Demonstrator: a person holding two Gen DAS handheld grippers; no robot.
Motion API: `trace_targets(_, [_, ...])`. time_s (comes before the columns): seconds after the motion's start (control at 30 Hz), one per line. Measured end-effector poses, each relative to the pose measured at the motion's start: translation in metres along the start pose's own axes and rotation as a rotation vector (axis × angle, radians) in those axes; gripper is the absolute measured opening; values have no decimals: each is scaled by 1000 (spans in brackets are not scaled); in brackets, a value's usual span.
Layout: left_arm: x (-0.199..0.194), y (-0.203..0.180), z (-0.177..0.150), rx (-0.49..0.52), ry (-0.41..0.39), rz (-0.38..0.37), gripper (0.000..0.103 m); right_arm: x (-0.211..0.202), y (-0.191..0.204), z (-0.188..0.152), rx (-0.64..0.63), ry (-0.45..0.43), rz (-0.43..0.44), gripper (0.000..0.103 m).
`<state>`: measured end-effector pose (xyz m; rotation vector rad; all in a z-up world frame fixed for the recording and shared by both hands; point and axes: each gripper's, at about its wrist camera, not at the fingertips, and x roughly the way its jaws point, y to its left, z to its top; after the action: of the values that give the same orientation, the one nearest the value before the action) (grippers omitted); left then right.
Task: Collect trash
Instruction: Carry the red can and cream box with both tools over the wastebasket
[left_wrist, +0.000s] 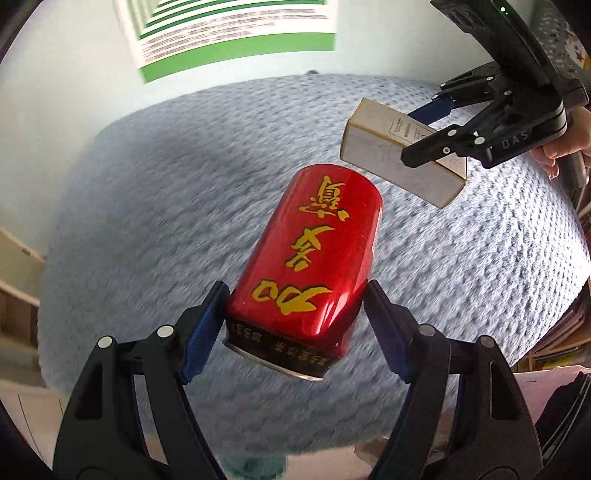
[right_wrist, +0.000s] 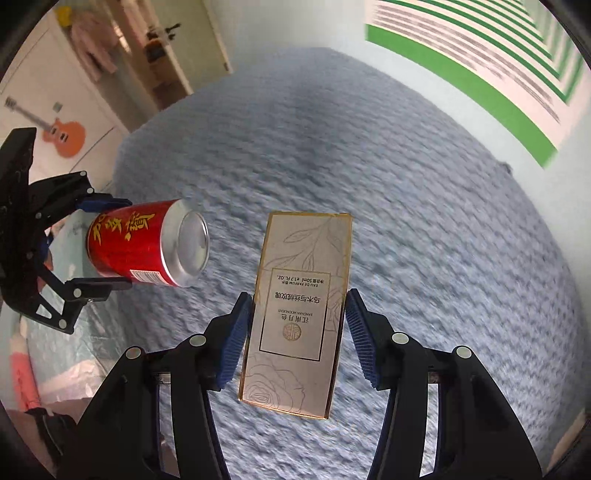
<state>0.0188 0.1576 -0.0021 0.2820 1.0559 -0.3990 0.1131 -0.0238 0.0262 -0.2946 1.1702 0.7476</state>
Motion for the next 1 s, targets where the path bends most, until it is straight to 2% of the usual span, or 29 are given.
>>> trace_targets(0.17, [-28, 36, -49, -115, 3, 74, 72, 19, 66, 39, -142, 8, 66, 53])
trace_targets(0.5, [-84, 102, -156, -379, 8, 218, 72, 55, 202, 95, -395, 33, 180, 53])
trace_targets(0.77, [-127, 126, -244, -566, 19, 315, 72, 84, 304, 119, -579, 62, 267, 53])
trace_targets(1.0, [-154, 135, -311, -705, 32, 381, 72, 100, 387, 120, -718, 91, 340, 53])
